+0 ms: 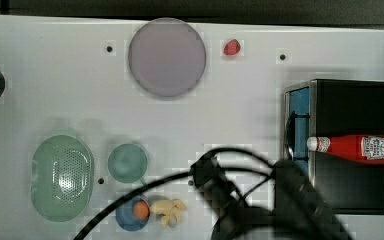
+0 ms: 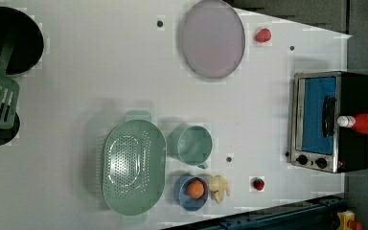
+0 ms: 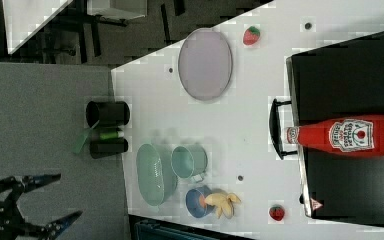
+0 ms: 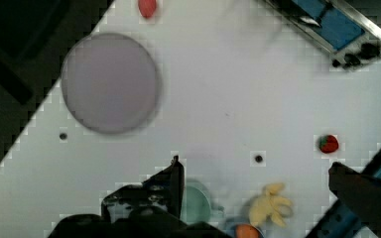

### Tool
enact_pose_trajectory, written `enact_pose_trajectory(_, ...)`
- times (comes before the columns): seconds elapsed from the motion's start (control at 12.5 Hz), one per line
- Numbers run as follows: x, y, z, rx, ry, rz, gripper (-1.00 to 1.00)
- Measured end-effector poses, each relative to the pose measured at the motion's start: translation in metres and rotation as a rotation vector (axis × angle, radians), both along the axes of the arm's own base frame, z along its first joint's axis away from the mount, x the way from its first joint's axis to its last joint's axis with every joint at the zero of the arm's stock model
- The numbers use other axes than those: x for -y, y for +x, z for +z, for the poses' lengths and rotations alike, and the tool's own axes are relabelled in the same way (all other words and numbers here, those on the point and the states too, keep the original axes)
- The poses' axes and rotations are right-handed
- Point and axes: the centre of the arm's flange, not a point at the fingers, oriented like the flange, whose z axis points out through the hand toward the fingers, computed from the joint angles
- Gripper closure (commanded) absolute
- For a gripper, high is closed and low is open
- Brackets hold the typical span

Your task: Pick Ketchup from oven and place it on table.

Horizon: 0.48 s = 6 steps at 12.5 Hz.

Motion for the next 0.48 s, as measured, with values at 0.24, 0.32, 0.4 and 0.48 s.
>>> enact_pose_trajectory(0.24,0.044,0.059,-0.076,-0.118,0.071,-0.080,-1.00)
enact_pose_trajectory(0.32,0.064,0.076,-0.106,-0.161,0.080,-0.118,-1.00)
enact_pose_trajectory(0.4,0.114,0.096,-0.166,-0.245,0.091,-0.218,-1.00)
enact_pose_trajectory(0.48,0.138,0.097,-0.190,-0.283,0.097,-0.267,-1.00)
